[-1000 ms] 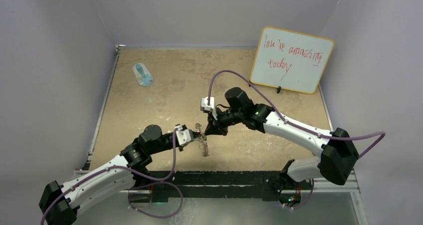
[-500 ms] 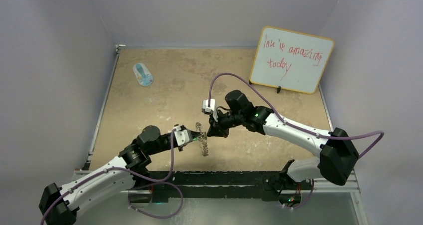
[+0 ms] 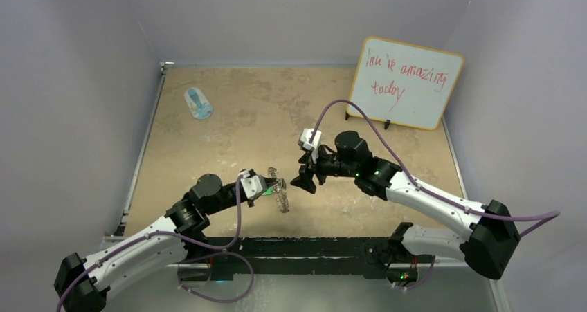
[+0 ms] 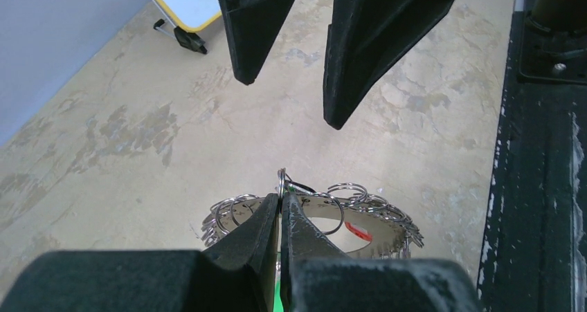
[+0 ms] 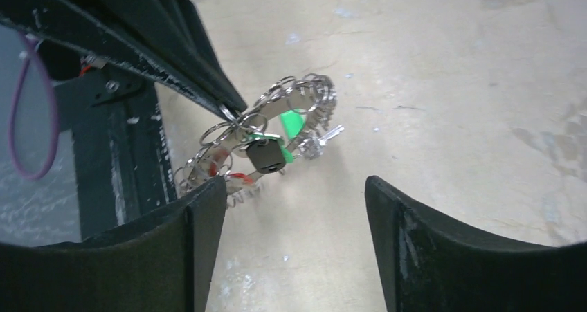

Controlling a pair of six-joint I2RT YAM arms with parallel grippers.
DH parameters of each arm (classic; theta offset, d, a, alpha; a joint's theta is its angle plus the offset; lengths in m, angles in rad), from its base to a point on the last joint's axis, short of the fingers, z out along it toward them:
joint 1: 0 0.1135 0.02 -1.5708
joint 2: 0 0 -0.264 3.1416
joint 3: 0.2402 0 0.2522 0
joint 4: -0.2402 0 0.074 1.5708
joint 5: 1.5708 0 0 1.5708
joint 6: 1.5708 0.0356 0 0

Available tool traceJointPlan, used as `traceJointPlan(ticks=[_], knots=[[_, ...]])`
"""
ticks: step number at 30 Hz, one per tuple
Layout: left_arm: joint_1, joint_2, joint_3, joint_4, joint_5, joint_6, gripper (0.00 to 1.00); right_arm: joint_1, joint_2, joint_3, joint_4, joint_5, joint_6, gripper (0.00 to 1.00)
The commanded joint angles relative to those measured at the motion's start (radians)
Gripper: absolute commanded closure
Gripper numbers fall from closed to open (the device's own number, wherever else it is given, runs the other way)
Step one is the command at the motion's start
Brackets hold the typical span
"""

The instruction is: Put the keys on the keyring

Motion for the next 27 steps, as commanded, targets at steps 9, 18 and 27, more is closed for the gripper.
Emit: traceJointPlan(ticks=[9,18,27], knots=[[0.000,0.313,0.107,0.316,-0.225,-0.086,1.00,-0.077,-0.092,-0.102,0.178,0.184,0.153,0.10],[0.018,0.607,0.237,0.487,-0.426,-0.125,1.00,-0.153,-0.149,-0.186,0.233,0.227,0.214,0.01],[0.151,0.730,0.322,0.521,-0.408,-0.206,0.32,-0.294,-0.163,-0.263,0.345,0.128,0.271,0.01]])
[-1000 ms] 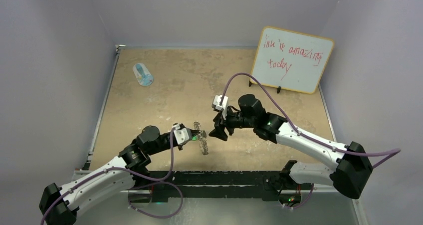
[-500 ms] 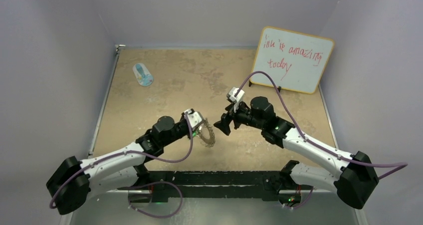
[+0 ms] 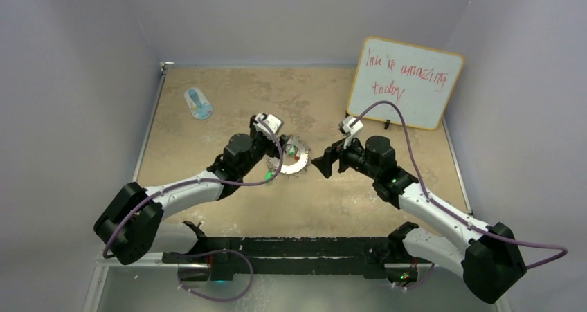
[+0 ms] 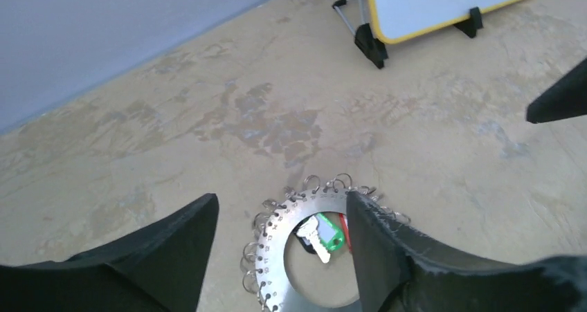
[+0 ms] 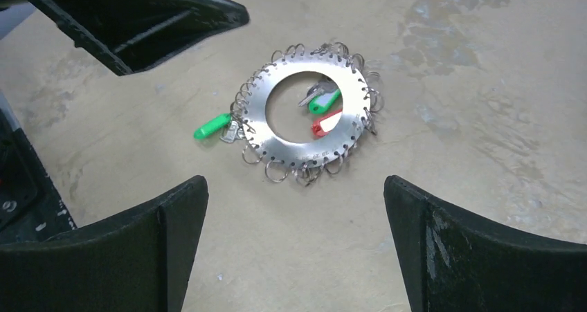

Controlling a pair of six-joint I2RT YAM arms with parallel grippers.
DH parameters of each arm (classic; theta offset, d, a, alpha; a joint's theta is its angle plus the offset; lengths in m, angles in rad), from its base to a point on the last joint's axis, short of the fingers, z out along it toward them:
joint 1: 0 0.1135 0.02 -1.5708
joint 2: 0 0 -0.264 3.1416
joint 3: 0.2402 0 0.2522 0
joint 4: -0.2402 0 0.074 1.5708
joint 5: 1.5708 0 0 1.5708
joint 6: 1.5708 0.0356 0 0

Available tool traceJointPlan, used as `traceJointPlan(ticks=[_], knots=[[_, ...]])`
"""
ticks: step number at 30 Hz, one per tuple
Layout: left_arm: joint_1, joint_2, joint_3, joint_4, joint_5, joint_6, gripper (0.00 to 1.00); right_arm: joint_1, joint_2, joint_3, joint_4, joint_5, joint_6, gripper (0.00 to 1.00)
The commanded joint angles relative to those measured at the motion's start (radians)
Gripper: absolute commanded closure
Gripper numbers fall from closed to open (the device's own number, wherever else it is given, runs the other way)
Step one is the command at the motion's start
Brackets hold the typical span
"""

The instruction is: Put the keys on the keyring

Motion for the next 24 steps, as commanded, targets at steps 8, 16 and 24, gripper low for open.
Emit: traceJointPlan(ticks=[8,16,24], knots=[[0.125,-0.097,-0.047,0.076,-0.116,-0.083,0.21,-0.267,-0.013,-0.075,0.167,-0.047,0.119,0.01],[0.208,-0.353,-0.244,-0.090,-0.334,-0.135,0.11,-0.542,-0.138,-0.204,0.169,0.157,0.146,0.01],[0.211,-0.452,-0.350,-0.126,-0.607,-0.078,0.09,-0.542,-0.363,-0.452,0.545,0.333,-0.028,0.01]])
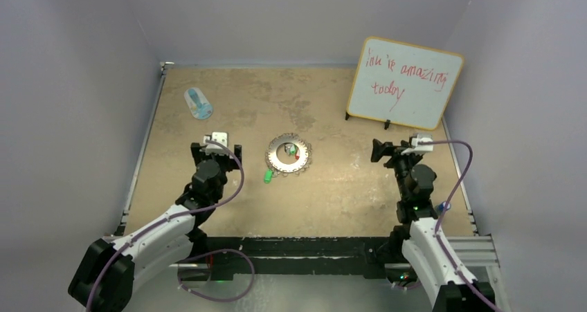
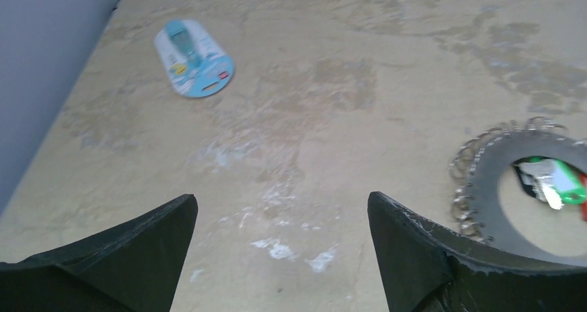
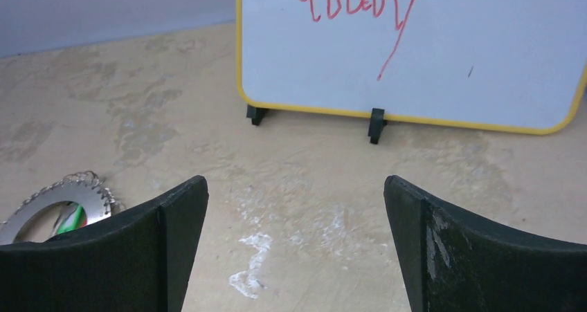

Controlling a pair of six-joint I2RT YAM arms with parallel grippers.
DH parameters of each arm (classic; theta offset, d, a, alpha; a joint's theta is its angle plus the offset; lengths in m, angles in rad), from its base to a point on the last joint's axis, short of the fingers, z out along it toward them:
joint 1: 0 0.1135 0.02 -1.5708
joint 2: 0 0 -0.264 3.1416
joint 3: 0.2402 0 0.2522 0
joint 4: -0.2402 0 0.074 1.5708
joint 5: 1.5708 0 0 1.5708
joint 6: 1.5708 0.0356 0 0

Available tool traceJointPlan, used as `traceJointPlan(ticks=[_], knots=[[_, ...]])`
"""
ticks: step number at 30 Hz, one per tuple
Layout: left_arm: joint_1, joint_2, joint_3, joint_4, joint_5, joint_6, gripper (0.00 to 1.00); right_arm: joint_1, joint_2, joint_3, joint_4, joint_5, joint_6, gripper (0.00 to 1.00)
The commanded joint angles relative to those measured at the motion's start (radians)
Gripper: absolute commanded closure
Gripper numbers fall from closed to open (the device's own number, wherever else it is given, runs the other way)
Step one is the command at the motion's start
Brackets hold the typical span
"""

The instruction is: Put the keys on the keyring

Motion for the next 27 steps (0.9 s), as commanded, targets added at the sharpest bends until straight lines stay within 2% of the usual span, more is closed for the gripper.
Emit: traceJointPlan(ticks=[1,4,6,11,21,23,25,27], knots=[[0.007,-0.015,-0.021,0.002,-0.187,0.027,0.09,0.000,-0.065,-0.137,0.327,0.097,-0.115,0.01],[0.008,0.017,-0.087,0.144,-0.182,0.072,0.09,0.000,-0.010,-0.177,0.441,0.115,-0.126,0.01],[0.016,0.084,-0.129,0.277,-0.184,0.104,0.09,0.000,0.047,-0.173,0.468,0.135,-0.119,0.01],[0.059,0.270,-0.143,0.458,-0.154,0.162,0.09,0.000,0.157,-0.180,0.576,0.188,-0.103,0.01],[0.225,0.548,-0.106,0.799,0.089,0.201,0.09,0.000,0.227,-0.207,0.672,0.240,-0.157,0.01],[0.248,0.605,-0.081,0.835,0.120,0.193,0.09,0.000,0.253,-0.201,0.695,0.254,-0.169,0.01],[0.281,0.649,-0.038,0.797,0.216,0.164,0.09,0.000,0.284,-0.195,0.721,0.266,-0.181,0.01],[0.291,0.719,-0.010,0.834,0.206,0.164,0.09,0.000,0.314,-0.194,0.751,0.271,-0.189,0.01]])
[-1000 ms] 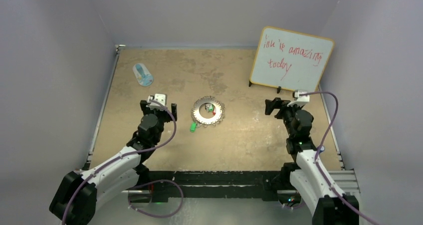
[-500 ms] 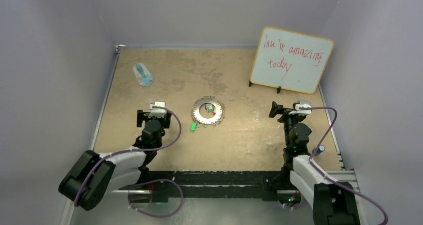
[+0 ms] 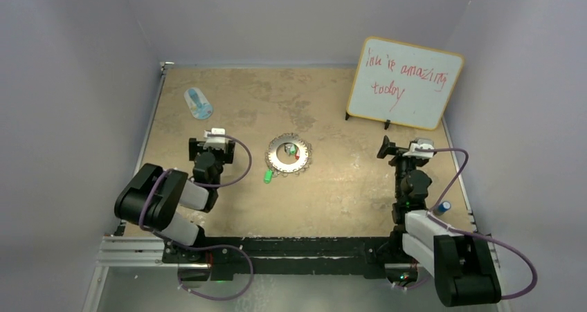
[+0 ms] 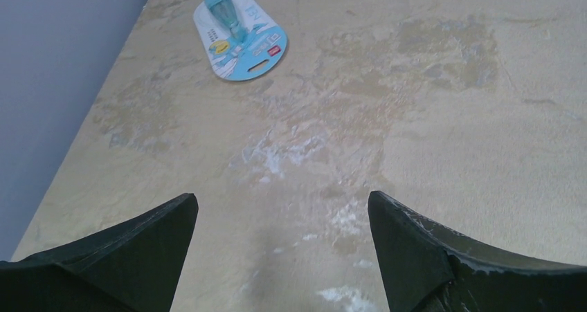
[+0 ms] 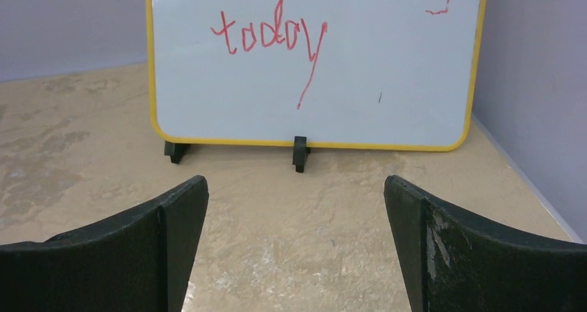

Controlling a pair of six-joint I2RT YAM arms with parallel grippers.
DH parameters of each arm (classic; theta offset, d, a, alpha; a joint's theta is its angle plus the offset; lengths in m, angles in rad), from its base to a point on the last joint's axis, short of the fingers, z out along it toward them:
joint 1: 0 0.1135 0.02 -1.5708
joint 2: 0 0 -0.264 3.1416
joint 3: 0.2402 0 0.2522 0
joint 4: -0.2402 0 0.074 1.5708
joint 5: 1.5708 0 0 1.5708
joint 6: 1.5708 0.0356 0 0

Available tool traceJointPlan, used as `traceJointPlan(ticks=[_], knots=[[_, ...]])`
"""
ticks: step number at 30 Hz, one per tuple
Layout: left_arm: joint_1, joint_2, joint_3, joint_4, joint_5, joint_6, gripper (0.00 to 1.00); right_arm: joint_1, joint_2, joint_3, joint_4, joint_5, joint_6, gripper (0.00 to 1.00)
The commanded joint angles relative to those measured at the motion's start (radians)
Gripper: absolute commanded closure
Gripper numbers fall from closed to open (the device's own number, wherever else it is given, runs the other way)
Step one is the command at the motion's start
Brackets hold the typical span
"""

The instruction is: Put the keys on the keyring

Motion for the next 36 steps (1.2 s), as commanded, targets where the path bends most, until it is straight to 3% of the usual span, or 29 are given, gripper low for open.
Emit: traceJointPlan(ticks=[1,3,5,8,10,11,14,16,20,24,36], knots=[[0.048,0.071,0.080,0.096,0.096,-0.046,0.08,0.000,0.053,-0.020,0.135,0.047,-0.046,0.01],[0.098,0.087,0.079,0.105,0.184,-0.076,0.09,0.000,0.073,-0.020,0.152,0.049,-0.049,0.01],[0.122,0.176,0.062,0.240,0.215,-0.087,0.09,0.000,0.094,-0.020,0.185,0.053,-0.056,0.01],[0.132,0.138,0.100,0.102,0.236,-0.093,0.10,0.000,0.128,-0.020,0.224,0.054,-0.067,0.01],[0.137,0.171,0.094,0.172,0.233,-0.098,0.09,0.000,0.148,-0.020,0.249,0.048,-0.072,0.01],[0.139,0.149,0.107,0.105,0.234,-0.102,0.10,0.000,0.158,-0.020,0.257,0.042,-0.072,0.01],[0.141,0.171,0.107,0.152,0.190,-0.117,0.10,0.000,0.205,0.024,0.278,0.022,-0.111,0.01],[0.141,0.151,0.137,0.057,0.147,-0.141,0.10,0.000,0.252,0.034,0.323,0.005,-0.136,0.01],[0.142,0.158,0.134,0.068,0.132,-0.142,0.11,0.000,0.315,0.079,0.321,0.010,-0.140,0.01],[0.142,0.161,0.132,0.081,0.132,-0.142,0.07,0.000,0.308,0.098,0.257,-0.026,-0.137,0.01],[0.142,0.162,0.133,0.081,0.132,-0.142,0.05,0.000,0.287,0.064,0.308,-0.032,-0.162,0.01]])
